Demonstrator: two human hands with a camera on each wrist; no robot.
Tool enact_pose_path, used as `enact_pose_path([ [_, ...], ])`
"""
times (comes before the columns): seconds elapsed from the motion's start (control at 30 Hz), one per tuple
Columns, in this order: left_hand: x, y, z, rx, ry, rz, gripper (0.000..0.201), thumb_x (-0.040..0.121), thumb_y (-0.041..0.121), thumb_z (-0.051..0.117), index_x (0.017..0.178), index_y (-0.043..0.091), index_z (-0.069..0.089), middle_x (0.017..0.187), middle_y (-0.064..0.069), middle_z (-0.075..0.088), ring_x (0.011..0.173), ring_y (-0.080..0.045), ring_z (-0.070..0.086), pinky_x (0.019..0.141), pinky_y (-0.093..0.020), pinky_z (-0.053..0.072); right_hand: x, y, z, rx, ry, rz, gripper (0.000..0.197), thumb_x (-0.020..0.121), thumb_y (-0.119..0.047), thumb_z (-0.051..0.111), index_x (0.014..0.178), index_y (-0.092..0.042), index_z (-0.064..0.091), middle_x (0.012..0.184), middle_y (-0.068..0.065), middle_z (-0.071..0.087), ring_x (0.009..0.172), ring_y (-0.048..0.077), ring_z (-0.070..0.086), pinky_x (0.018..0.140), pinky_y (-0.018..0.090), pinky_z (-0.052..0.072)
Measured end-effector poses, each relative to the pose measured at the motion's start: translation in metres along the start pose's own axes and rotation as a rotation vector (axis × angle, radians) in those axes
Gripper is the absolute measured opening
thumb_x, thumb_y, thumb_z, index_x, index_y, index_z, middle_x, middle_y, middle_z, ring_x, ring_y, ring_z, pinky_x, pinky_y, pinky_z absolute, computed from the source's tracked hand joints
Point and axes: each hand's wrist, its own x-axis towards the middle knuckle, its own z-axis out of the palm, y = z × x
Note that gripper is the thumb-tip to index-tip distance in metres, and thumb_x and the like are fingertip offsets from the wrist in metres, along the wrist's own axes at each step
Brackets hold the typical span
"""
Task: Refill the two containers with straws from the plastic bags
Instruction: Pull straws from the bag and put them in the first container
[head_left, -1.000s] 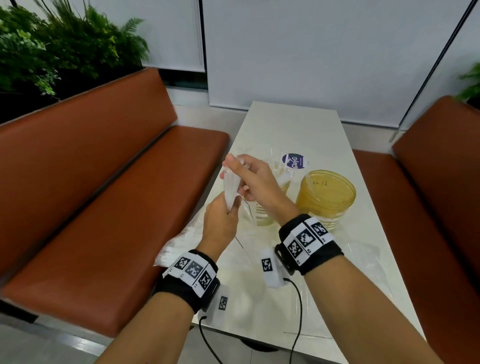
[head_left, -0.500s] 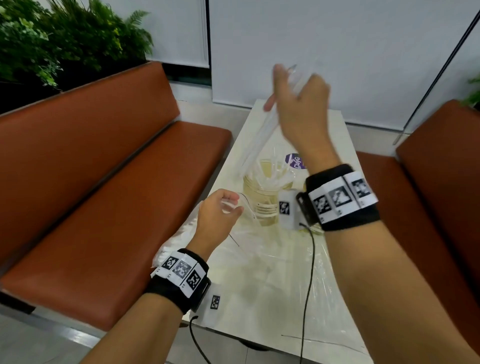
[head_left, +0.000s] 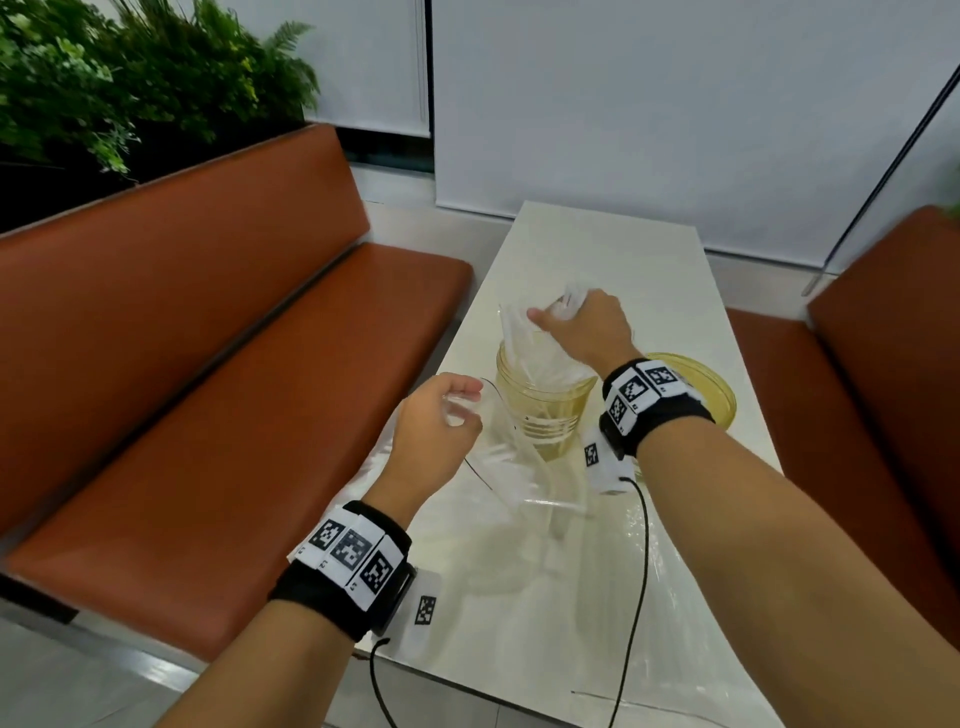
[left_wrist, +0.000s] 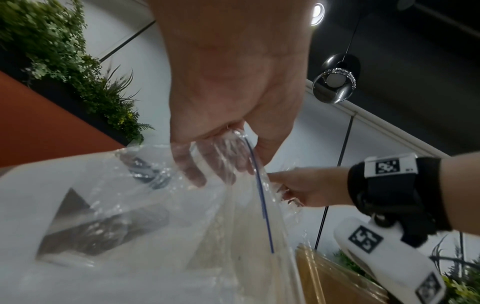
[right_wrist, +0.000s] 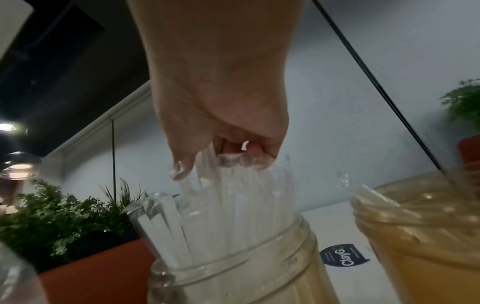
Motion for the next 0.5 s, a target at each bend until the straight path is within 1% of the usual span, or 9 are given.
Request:
enact_pose_path([
  [0.07,0.001,0.000,-0.002,-0.020,0.005,0.003,0.031,0.085,-0.003,0.067,0.109,0.015,0.069,0.109,0.005,0.072,0.088,-0.008,0.069,0.066,-0.005,0.047,-0.002,0.004,0.001,0.107,0.062,0.012,0.049,0.075,-0.057,0.080,0.093,-0.013,0.068,0.084,-0.004,0.066,0.079,0.019,0.066,0.071,0.027,0.048],
  [0.1,0.002,0.000,-0.003,-0.030,0.007,0.002,0.030,0.085,-0.003,0.067,0.109,0.015,0.069,0.109,0.004,0.072,0.089,-0.011,0.070,0.065,-0.005,0.047,-0.002,0.005,-0.001,0.205,0.142,-0.023,0.059,0.069,-0.053,0.086,0.109,-0.015,0.068,0.095,-0.003,0.070,0.087,0.018,0.067,0.077,0.026,0.049],
  [0.13,0.002,0.001,-0.004,-0.037,0.008,0.002,0.030,0.085,-0.003,0.067,0.109,0.015,0.069,0.109,0.004,0.072,0.089,-0.012,0.070,0.065,-0.004,0.047,-0.003,0.003,-0.005,0.305,0.224,-0.069,0.072,0.064,-0.049,0.090,0.123,-0.018,0.061,0.102,-0.002,0.070,0.092,0.017,0.066,0.081,0.026,0.050],
  [0.2,0.003,0.002,-0.005,-0.051,0.000,-0.002,0.030,0.085,-0.003,0.066,0.109,0.015,0.069,0.108,0.005,0.072,0.091,-0.012,0.070,0.066,-0.004,0.047,-0.002,0.000,-0.011,0.391,0.371,-0.193,0.084,0.064,-0.042,0.092,0.134,-0.025,0.049,0.111,-0.002,0.066,0.099,0.015,0.062,0.083,0.026,0.050],
  [0.27,0.004,0.004,-0.006,-0.059,-0.011,-0.004,0.030,0.086,-0.002,0.065,0.110,0.016,0.069,0.109,0.006,0.071,0.092,-0.012,0.070,0.068,-0.004,0.048,0.001,-0.005,-0.013,0.210,0.418,-0.334,0.068,0.079,-0.039,0.082,0.137,-0.023,0.051,0.120,0.000,0.064,0.110,0.018,0.059,0.090,0.033,0.052],
  [0.33,0.005,0.006,-0.007,-0.059,-0.032,0.001,0.035,0.086,-0.004,0.063,0.112,0.017,0.069,0.111,0.007,0.070,0.094,-0.012,0.070,0.070,-0.007,0.051,-0.002,-0.008,-0.012,-0.017,0.283,-0.377,0.053,0.092,-0.046,0.065,0.139,-0.024,0.054,0.122,0.000,0.066,0.116,0.021,0.057,0.093,0.042,0.051],
  [0.37,0.006,0.007,-0.007,-0.056,-0.050,0.004,0.038,0.086,-0.006,0.062,0.114,0.018,0.068,0.113,0.007,0.069,0.096,-0.012,0.069,0.070,-0.008,0.052,-0.006,-0.008,-0.008,-0.059,0.206,-0.354,0.051,0.094,-0.054,0.057,0.138,-0.027,0.055,0.119,-0.001,0.068,0.115,0.021,0.058,0.093,0.042,0.051],
  [0.43,0.006,0.009,-0.007,-0.056,-0.095,0.005,0.044,0.085,-0.010,0.059,0.119,0.017,0.067,0.115,0.007,0.068,0.100,-0.012,0.068,0.069,-0.010,0.052,-0.015,-0.007,-0.001,0.031,0.165,-0.294,0.055,0.096,-0.063,0.039,0.129,-0.027,0.063,0.109,-0.002,0.072,0.109,0.021,0.061,0.089,0.039,0.050],
  [0.5,0.006,0.010,-0.007,-0.058,-0.125,0.008,0.047,0.084,-0.011,0.057,0.120,0.018,0.066,0.117,0.008,0.068,0.102,-0.012,0.068,0.068,-0.013,0.051,-0.019,-0.006,0.003,0.167,0.292,-0.288,0.052,0.103,-0.049,0.029,0.122,-0.020,0.068,0.106,0.000,0.074,0.105,0.022,0.064,0.088,0.036,0.049],
])
